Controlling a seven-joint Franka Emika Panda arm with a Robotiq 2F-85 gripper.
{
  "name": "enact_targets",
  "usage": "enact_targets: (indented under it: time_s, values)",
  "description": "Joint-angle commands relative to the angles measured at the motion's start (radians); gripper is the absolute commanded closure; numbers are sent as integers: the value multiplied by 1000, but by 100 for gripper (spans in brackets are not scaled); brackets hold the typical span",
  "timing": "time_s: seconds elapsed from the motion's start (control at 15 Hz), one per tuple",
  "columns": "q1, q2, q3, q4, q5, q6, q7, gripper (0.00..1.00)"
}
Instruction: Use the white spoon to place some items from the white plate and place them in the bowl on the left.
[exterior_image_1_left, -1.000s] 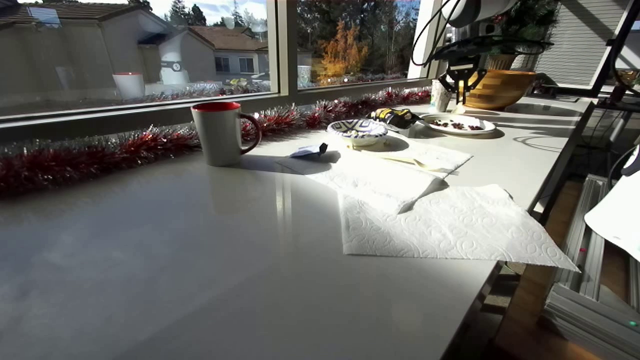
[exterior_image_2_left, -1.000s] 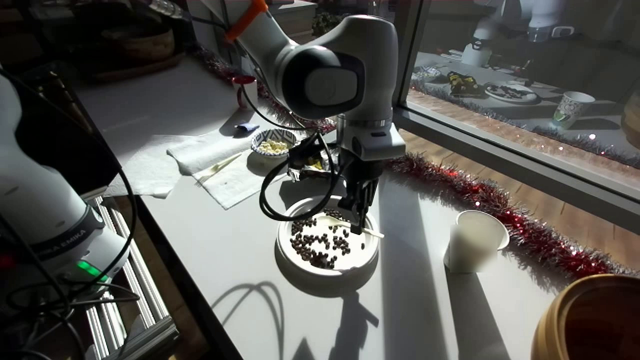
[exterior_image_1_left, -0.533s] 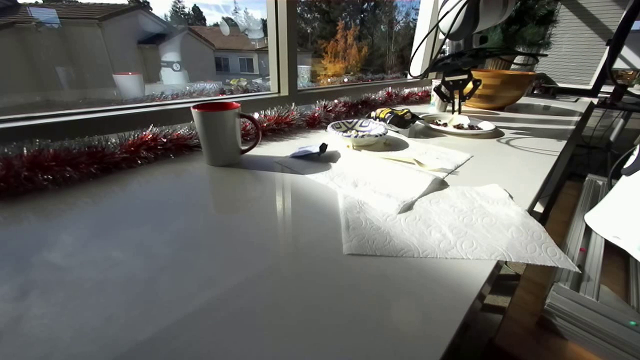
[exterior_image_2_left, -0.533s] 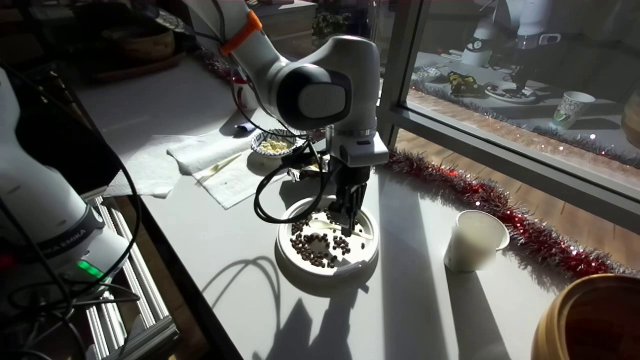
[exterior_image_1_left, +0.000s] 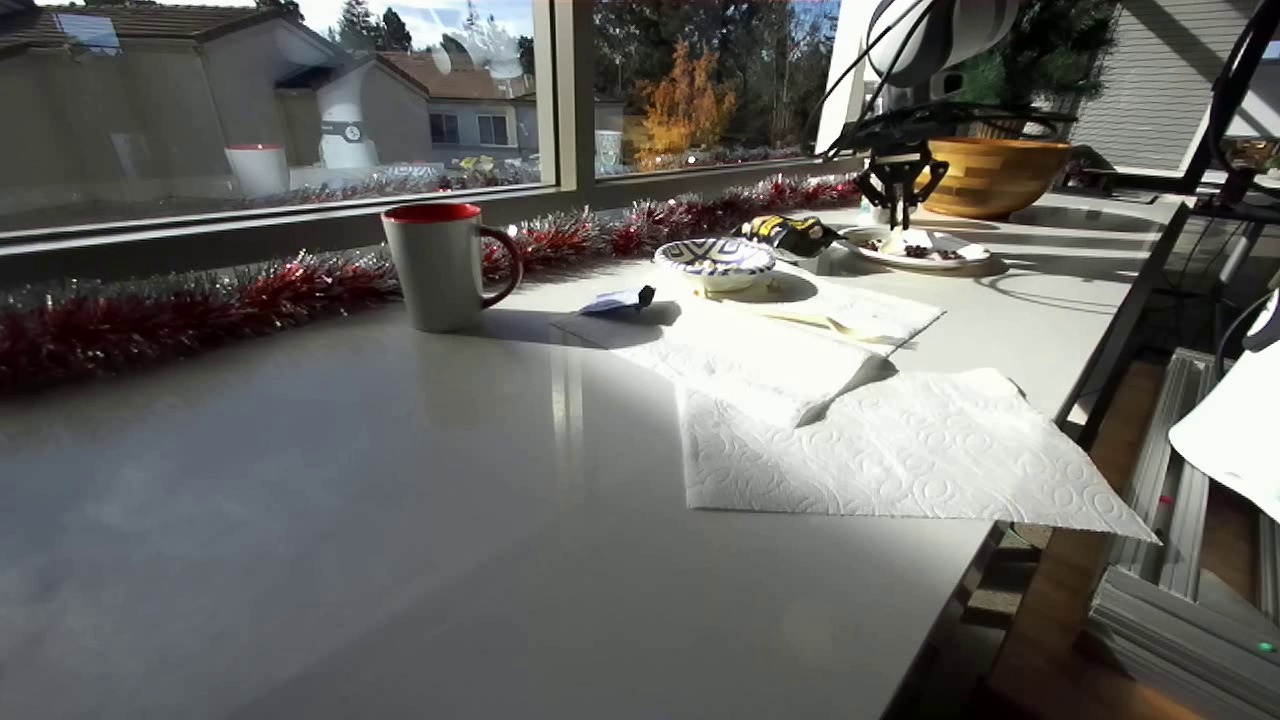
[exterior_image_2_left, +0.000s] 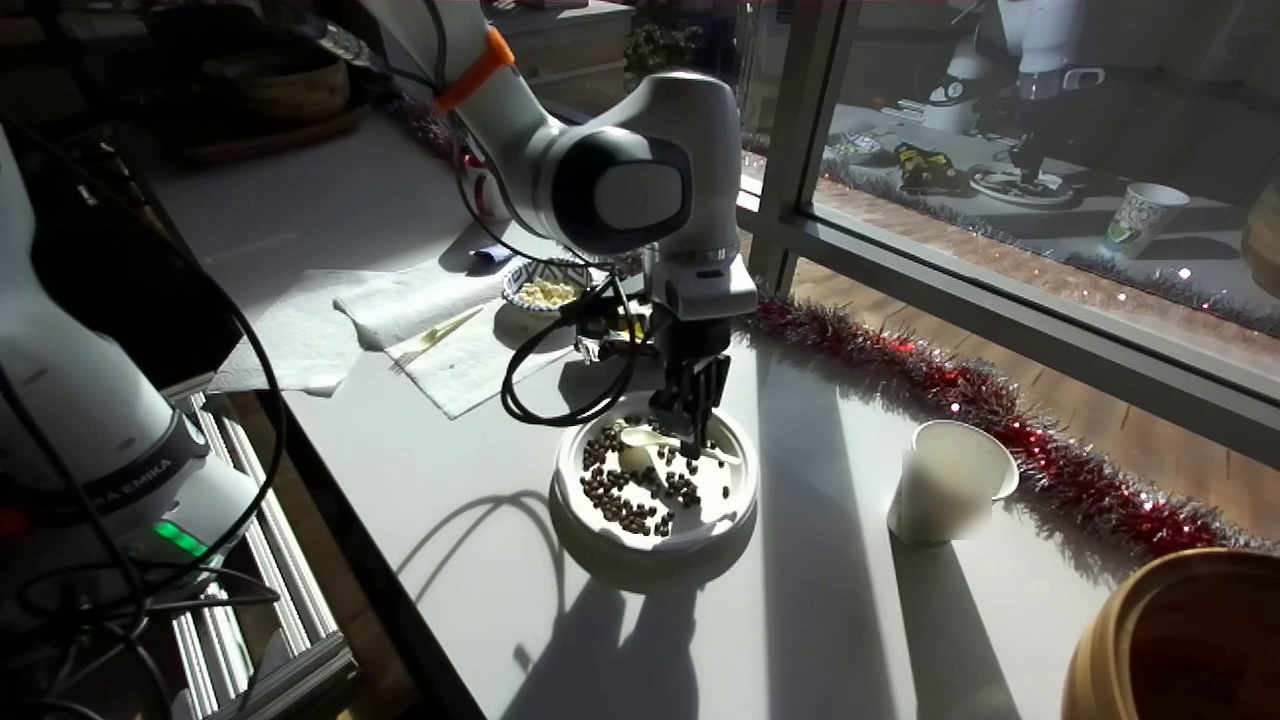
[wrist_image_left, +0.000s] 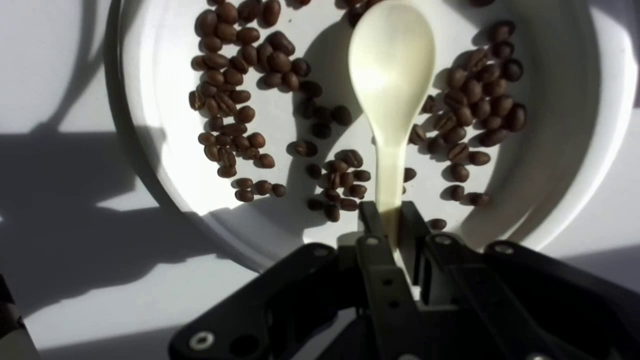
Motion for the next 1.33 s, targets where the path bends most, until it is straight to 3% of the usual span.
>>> enact_targets:
  time_s: [0.0,0.53,1.27]
  values:
    - [37,-14,-34,-31,-99,42,108,97]
    - [78,-59,-44,-88,-287,52,257,97]
    - [49,-95,13,-114,-527,44,505,97]
